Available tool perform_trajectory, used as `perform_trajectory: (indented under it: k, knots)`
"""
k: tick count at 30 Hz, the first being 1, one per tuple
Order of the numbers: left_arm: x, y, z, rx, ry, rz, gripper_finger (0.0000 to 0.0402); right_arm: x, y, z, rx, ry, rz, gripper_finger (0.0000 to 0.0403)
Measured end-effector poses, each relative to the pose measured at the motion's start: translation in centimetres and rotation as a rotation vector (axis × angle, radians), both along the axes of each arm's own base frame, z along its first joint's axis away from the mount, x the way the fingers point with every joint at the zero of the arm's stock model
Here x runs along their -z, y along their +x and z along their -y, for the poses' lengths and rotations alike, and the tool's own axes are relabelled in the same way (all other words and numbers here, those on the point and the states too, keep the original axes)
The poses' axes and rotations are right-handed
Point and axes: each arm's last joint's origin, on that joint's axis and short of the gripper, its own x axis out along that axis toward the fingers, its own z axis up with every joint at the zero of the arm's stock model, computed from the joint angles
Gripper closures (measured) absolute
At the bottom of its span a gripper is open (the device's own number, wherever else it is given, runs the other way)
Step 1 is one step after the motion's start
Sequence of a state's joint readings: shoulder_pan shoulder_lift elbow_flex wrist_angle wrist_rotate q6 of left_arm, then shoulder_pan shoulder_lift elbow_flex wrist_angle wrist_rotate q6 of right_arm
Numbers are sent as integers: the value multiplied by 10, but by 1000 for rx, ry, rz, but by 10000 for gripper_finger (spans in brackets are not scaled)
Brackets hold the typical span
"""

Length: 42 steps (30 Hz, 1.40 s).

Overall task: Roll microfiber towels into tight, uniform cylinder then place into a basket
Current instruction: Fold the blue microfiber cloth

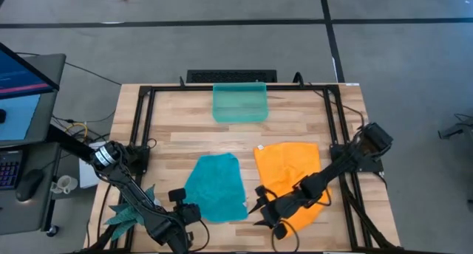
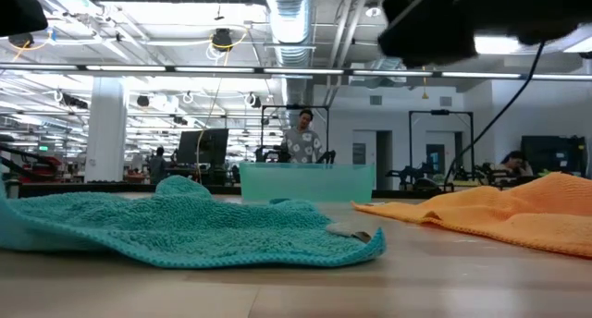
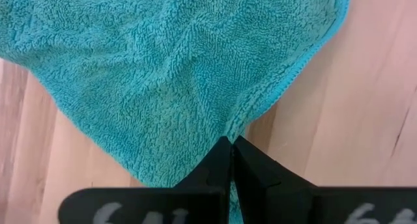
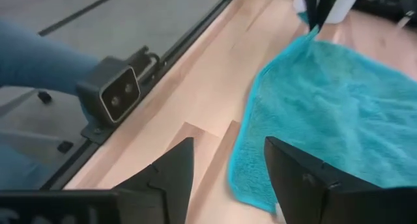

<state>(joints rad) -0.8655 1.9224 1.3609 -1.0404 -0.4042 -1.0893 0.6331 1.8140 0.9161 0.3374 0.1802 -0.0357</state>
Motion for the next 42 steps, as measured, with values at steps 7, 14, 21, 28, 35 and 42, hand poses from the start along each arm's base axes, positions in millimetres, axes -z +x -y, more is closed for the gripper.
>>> perform_trajectory:
  k: [7,14,21,28,35,42]
  knots:
    - [0,2,0,-5,-9,8,401,28,20,-13,4,-36,-48,200]
    - [0,2,-1,-7,-9,7,401,50,34,-11,28,-69,-98,200]
    - [0,2,-1,-6,-9,7,401,57,35,0,77,-78,-176,200]
    - [0,3,0,-6,-11,11,401,59,37,7,118,-24,-246,232]
    - [0,4,1,-5,-29,18,401,59,37,9,130,-11,-267,330]
    - [1,2,3,46,-79,-66,401,52,33,9,141,2,-280,390]
